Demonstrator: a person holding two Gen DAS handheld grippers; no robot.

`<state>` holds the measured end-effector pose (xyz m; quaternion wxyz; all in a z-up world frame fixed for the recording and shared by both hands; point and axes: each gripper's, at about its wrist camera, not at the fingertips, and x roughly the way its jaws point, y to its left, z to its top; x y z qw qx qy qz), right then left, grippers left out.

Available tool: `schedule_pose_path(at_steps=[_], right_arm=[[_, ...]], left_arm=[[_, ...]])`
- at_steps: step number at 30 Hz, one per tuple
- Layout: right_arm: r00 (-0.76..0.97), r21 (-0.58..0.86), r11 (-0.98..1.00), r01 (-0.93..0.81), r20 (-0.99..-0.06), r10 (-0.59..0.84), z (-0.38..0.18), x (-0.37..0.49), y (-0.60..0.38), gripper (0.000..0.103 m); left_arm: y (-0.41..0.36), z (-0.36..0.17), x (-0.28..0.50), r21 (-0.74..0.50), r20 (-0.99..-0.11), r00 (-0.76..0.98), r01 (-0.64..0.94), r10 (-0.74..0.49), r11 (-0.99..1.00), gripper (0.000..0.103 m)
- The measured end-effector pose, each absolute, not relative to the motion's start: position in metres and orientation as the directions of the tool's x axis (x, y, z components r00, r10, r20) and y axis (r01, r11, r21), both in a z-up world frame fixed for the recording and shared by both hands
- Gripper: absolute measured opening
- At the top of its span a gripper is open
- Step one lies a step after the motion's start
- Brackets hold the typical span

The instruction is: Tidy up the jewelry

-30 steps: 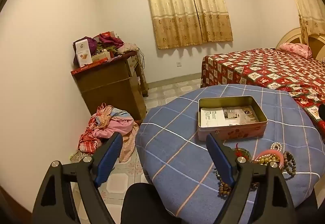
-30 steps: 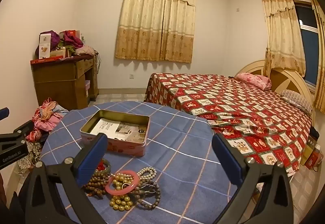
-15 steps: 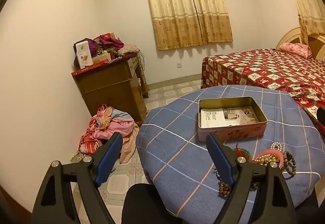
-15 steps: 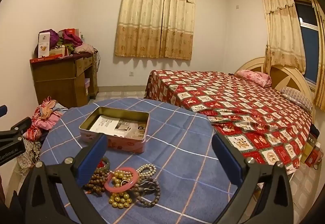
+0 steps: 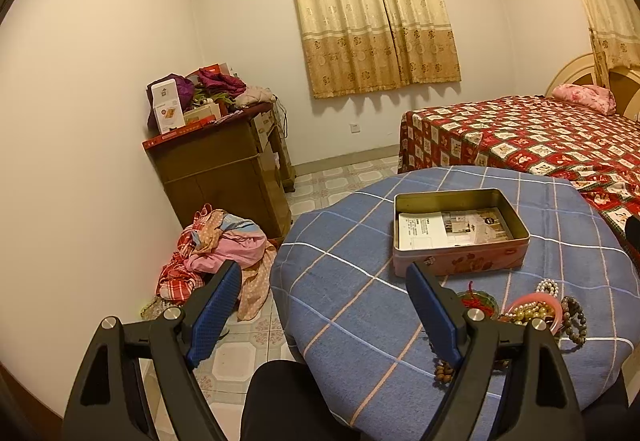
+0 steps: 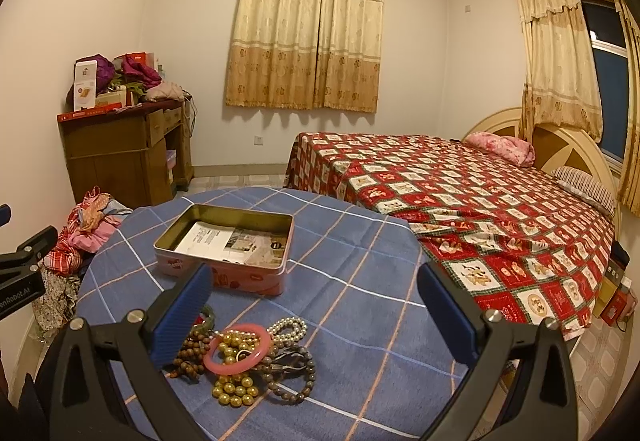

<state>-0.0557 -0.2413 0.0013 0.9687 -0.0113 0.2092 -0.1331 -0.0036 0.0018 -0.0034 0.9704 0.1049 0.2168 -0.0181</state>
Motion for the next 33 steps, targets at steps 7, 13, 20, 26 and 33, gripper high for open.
schedule_pose_path(at_steps=[7, 13, 20, 26, 33], right_arm=[[0.877, -0.078, 0.964, 0.253, -0.403, -0.263, 0.001, -0.055, -0.241, 0.103], [0.877, -0.079, 0.964, 0.253, -0.403, -0.263, 0.001, -0.055, -0.242, 0.103], [0.876, -0.077, 0.963, 0.258, -0.403, -0.266, 0.002, -0.056, -0.246, 0.103], [0.875, -0.078, 0.961, 0.264, -0.400, -0.272, 0.005, -0.057, -0.251, 0.103], [0.873, -0.083, 0.959, 0.270, -0.399, -0.281, 0.008, -0.056, -0.252, 0.103]], left_arm=[[0.004, -0.003, -0.005, 0.196, -0.422, 0.907, 0.078, 0.012, 0.977, 0.084], [0.009, -0.001, -0.004, 0.194, -0.421, 0.907, 0.077, 0.012, 0.978, 0.084], [0.012, 0.000, -0.005, 0.193, -0.420, 0.907, 0.075, 0.014, 0.978, 0.084], [0.012, 0.001, -0.004, 0.194, -0.418, 0.908, 0.072, 0.016, 0.978, 0.084], [0.018, 0.006, -0.001, 0.189, -0.418, 0.908, 0.064, 0.022, 0.980, 0.084]])
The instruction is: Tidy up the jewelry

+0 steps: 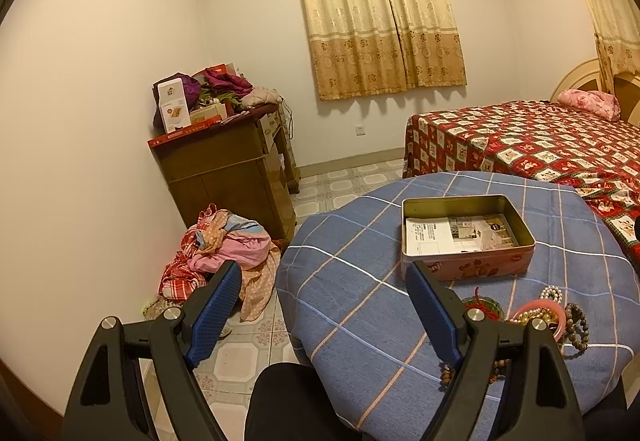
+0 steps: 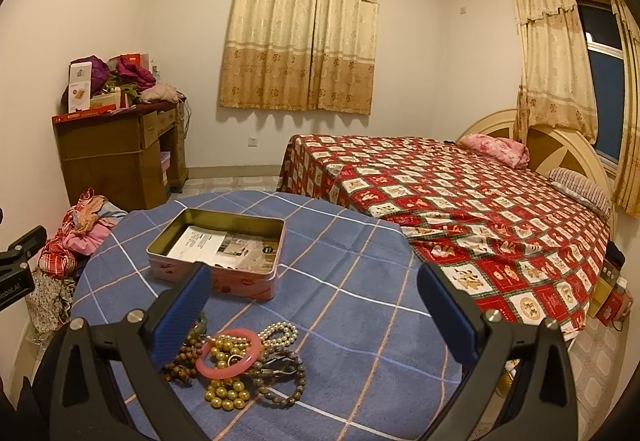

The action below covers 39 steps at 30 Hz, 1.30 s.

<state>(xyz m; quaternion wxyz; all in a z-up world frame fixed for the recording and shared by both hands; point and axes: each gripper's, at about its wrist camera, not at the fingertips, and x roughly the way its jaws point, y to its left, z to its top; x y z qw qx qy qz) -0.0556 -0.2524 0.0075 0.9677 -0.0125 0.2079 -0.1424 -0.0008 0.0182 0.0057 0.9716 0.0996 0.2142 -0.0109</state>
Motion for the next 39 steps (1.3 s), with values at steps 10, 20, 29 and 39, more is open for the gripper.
schedule_pose_path(at_steps=[10, 20, 29, 39], right_arm=[[0.871, -0.083, 0.959, 0.273, -0.402, -0.282, 0.0087, -0.0565, -0.2523, 0.103], [0.871, -0.082, 0.959, 0.273, -0.403, -0.282, 0.0073, -0.0575, -0.2509, 0.103], [0.870, -0.080, 0.958, 0.274, -0.403, -0.283, 0.0064, -0.0589, -0.2512, 0.103], [0.871, -0.079, 0.959, 0.273, -0.404, -0.281, 0.0065, -0.0595, -0.2520, 0.103]], left_arm=[[0.0195, 0.0087, -0.0009, 0.190, -0.418, 0.908, 0.058, 0.027, 0.980, 0.084], [0.0154, 0.0059, -0.0039, 0.194, -0.417, 0.908, 0.055, 0.032, 0.980, 0.084], [0.0155, 0.0042, -0.0045, 0.194, -0.420, 0.907, 0.055, 0.032, 0.979, 0.084], [0.0152, 0.0038, -0.0046, 0.195, -0.420, 0.907, 0.054, 0.034, 0.979, 0.084]])
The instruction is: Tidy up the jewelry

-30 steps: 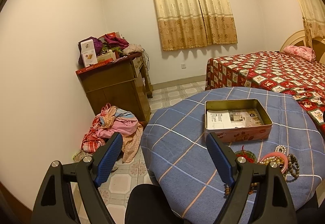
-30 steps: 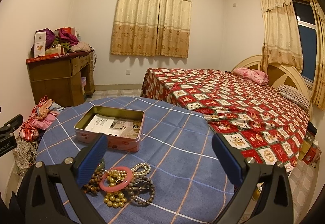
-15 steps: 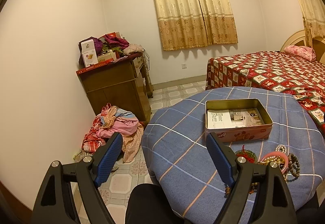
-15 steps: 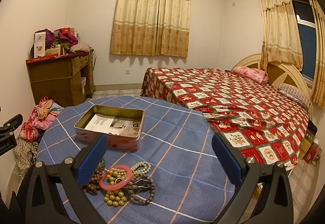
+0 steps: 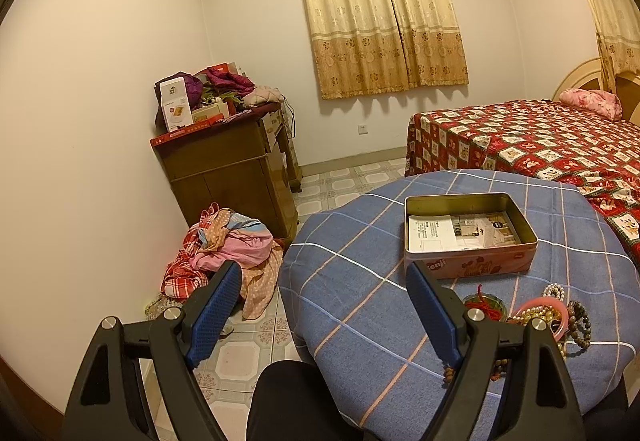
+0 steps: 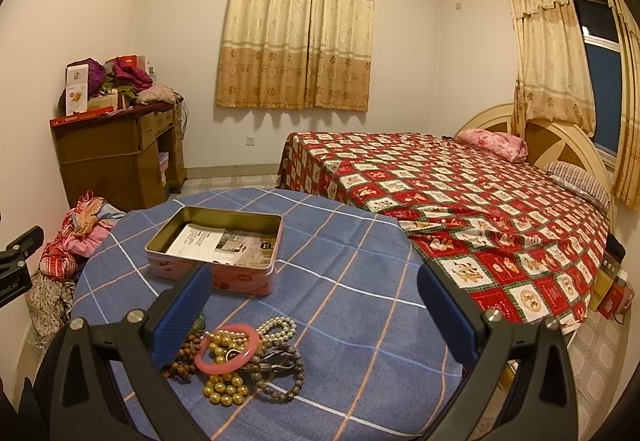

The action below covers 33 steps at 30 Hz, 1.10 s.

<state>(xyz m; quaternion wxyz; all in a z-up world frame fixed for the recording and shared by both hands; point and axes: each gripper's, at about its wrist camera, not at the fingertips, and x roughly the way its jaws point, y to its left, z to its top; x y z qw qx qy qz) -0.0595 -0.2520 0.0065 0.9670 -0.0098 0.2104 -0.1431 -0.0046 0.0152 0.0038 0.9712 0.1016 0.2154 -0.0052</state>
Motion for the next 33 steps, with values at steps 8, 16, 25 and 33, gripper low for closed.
schedule_pose_path(at_steps=[8, 16, 25, 33], right_arm=[[0.871, -0.077, 0.959, 0.274, -0.404, -0.281, 0.005, -0.060, -0.253, 0.103], [0.864, -0.072, 0.957, 0.281, -0.415, -0.285, 0.001, -0.063, -0.255, 0.103], [0.819, -0.104, 0.948, 0.301, -0.481, -0.313, -0.037, -0.053, -0.268, 0.103], [0.783, -0.099, 0.948, 0.304, -0.540, -0.308, -0.068, -0.049, -0.278, 0.103]], left_arm=[[0.016, 0.002, -0.004, 0.196, -0.424, 0.905, 0.055, 0.034, 0.979, 0.084], [0.014, -0.006, 0.000, 0.202, -0.434, 0.900, 0.052, 0.042, 0.978, 0.084], [0.011, -0.049, 0.009, 0.199, -0.502, 0.864, 0.070, 0.040, 0.978, 0.084], [-0.021, -0.073, 0.001, 0.194, -0.523, 0.852, 0.157, -0.034, 0.968, 0.084]])
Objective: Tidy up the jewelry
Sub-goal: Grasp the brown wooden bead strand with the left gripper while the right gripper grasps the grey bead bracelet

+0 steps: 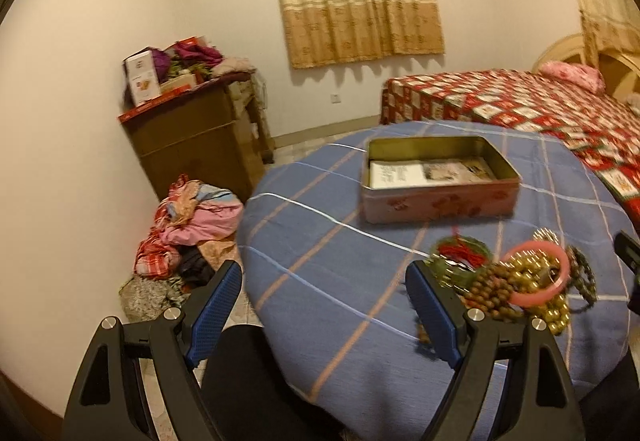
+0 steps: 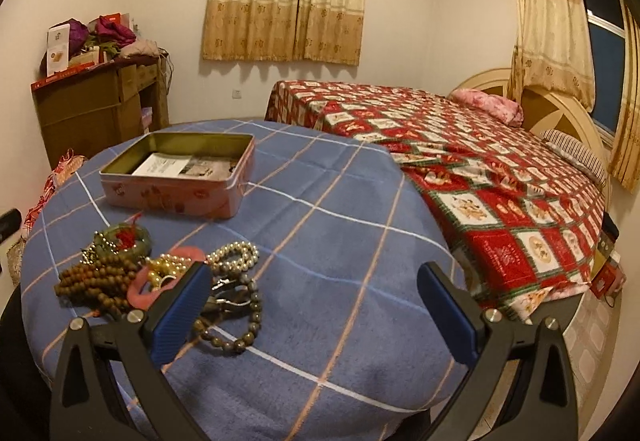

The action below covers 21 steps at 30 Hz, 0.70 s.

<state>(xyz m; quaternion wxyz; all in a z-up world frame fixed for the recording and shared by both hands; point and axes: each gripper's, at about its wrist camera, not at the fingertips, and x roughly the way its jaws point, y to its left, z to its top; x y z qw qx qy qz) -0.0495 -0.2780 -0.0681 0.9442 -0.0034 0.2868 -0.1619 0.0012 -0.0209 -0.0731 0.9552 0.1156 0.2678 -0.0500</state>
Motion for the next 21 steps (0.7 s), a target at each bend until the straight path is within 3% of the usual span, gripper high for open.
schedule_pose_path(at_steps=[15, 21], right_arm=[[0.785, -0.074, 0.954, 0.292, -0.552, -0.283, -0.085, -0.045, -0.280, 0.103], [0.787, -0.075, 0.955, 0.288, -0.549, -0.281, -0.086, -0.044, -0.280, 0.103]], left_arm=[[-0.066, -0.110, 0.001, 0.220, -0.587, 0.804, 0.272, -0.096, 0.937, 0.084], [-0.068, -0.125, 0.012, 0.156, -0.625, 0.764, 0.321, -0.158, 0.934, 0.084]])
